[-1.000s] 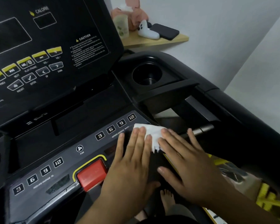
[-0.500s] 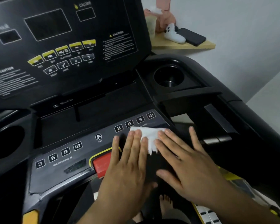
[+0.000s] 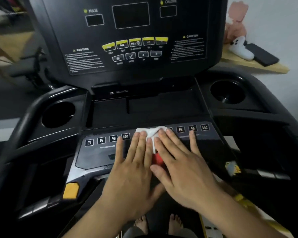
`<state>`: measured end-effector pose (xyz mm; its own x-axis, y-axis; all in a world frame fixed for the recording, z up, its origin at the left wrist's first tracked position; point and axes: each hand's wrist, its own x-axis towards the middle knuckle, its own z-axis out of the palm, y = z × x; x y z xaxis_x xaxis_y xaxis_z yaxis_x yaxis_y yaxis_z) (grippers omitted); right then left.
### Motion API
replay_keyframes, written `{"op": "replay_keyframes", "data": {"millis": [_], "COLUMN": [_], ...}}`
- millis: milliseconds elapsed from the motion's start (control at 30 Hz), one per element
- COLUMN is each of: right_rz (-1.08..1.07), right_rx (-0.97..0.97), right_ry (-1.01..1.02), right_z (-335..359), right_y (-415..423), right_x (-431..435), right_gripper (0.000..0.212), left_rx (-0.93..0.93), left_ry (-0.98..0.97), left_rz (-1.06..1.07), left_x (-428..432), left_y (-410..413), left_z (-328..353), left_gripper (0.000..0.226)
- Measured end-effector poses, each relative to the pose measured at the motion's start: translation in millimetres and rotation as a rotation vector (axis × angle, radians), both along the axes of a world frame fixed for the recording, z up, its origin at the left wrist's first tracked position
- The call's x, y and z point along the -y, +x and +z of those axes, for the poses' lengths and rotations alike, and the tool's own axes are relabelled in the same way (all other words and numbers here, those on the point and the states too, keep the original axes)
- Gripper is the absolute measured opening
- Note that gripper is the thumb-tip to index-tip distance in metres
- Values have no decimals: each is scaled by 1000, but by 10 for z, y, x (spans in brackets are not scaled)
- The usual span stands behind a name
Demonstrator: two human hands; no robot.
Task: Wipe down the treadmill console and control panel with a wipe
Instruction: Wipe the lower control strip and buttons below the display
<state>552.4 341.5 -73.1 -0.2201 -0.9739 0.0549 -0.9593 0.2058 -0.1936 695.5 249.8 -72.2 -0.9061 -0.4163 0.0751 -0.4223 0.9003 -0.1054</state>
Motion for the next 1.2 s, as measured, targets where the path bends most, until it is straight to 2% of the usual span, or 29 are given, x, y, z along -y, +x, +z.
{"op": "replay_keyframes", "data": {"millis": [133,300,567,700,833,967,1100,1200], "right_rz": [71,115,348,352,324,381,480,469], "right_rx": [-5,-51,-62,-96,-87,-61,-87,-142], "right_ry": [32,73,31,44,72,43,69,74], "right_z": [58,198,4,94,200,122,21,59], "right_y": [96,226,718,723,842,1007,1054,973], "right_x": [218,699,297,684,1073,839,464,575], "right_gripper": [73,72,71,67,70,66,68,65], "left_rx": [-4,-39,-48,-42,-82,-187,-189,-172], "left_ry": [10,68,94,74,186,309,229,190], "left_rz": [70,261,252,336,446,407,418,419], "left_x": [171,442,104,386,643,441,110,138], "left_y": [183,244,1032,1027,973,1246,1518,1462], "left_z": [5,36,-115,-89,-64,-132,-221,-219], "left_gripper": [86,80,84,76,72,73,77,77]}}
